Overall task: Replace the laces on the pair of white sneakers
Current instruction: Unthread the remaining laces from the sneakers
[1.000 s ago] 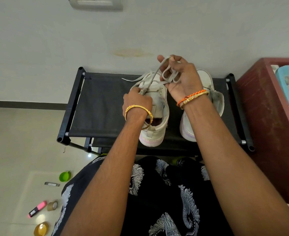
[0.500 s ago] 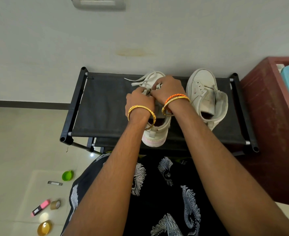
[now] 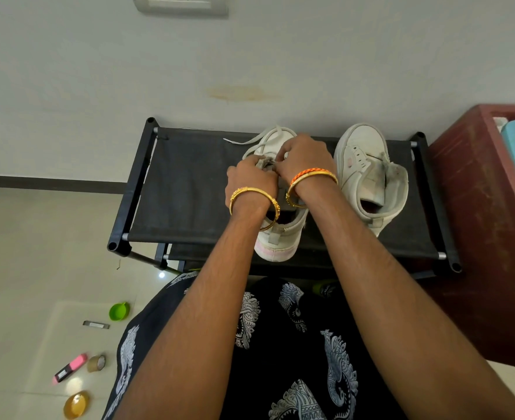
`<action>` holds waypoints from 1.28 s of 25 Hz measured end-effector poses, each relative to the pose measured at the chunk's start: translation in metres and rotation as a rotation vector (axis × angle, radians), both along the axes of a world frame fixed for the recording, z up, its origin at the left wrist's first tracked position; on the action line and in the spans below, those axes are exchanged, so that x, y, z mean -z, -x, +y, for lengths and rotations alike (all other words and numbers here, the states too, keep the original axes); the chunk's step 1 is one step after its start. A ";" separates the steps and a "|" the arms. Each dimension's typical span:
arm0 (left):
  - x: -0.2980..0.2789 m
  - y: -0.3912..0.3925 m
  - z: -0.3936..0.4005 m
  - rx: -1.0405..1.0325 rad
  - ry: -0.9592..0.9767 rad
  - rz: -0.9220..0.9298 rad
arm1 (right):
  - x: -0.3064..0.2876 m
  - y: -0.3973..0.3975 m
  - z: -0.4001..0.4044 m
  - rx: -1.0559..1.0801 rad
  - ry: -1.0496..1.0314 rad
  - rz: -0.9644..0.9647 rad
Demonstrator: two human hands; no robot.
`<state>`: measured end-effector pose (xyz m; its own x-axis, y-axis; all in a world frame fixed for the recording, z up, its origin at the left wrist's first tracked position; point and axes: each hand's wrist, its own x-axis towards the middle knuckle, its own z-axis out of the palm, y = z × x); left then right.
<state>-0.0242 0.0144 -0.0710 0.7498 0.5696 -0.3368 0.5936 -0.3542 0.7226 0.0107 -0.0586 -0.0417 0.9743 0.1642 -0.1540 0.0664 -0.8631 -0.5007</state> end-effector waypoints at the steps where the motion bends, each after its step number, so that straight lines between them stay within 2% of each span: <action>1: 0.000 0.000 0.000 0.001 -0.002 -0.005 | 0.002 -0.003 -0.001 0.008 -0.012 0.032; 3: -0.001 0.002 0.000 0.007 -0.008 -0.010 | 0.001 -0.010 -0.007 0.032 -0.108 0.115; 4: -0.002 0.002 0.000 0.006 -0.007 -0.007 | -0.004 -0.012 -0.012 0.067 -0.234 0.172; 7: -0.005 0.003 0.001 0.003 0.006 0.013 | -0.035 -0.021 -0.035 0.184 -0.792 0.361; 9: -0.008 0.004 -0.001 0.013 -0.008 0.031 | -0.045 -0.029 -0.050 0.224 -0.963 0.391; 10: -0.010 0.005 -0.002 0.012 -0.022 0.033 | -0.046 -0.030 -0.054 0.251 -0.979 0.400; 12: -0.017 0.009 -0.003 0.042 -0.091 0.001 | -0.040 -0.026 -0.054 0.291 -0.864 0.389; 16: -0.023 0.005 -0.003 0.313 -0.450 -0.093 | -0.034 -0.014 -0.046 0.092 -0.211 0.227; 18: -0.022 0.002 -0.002 0.334 -0.488 -0.130 | -0.043 -0.012 -0.047 0.002 -0.048 0.294; 20: -0.021 0.001 -0.001 0.317 -0.488 -0.209 | -0.054 -0.008 -0.049 -0.081 0.012 0.354; 21: -0.021 0.001 0.001 0.302 -0.488 -0.254 | -0.060 -0.004 -0.052 -0.127 -0.046 0.386; 22: -0.024 0.001 0.003 0.273 -0.475 -0.293 | -0.065 0.000 -0.055 -0.165 -0.192 0.423; 23: -0.025 0.002 0.007 0.228 -0.440 -0.325 | -0.071 0.004 -0.058 -0.166 -0.408 0.439; 25: -0.031 0.008 0.013 0.123 -0.314 -0.378 | -0.081 0.009 -0.066 -0.005 -0.917 0.366; 27: -0.039 0.014 0.013 0.006 -0.084 -0.424 | -0.089 0.010 -0.075 0.250 -1.347 0.279; 28: -0.045 0.019 0.012 -0.050 0.075 -0.443 | -0.091 0.012 -0.078 0.342 -1.498 0.251; 30: -0.067 0.029 0.005 -0.094 0.448 -0.494 | -0.093 0.017 -0.079 0.441 -1.671 0.211; 32: -0.094 0.039 -0.007 -0.036 0.819 -0.533 | -0.094 0.023 -0.078 0.468 -1.636 0.148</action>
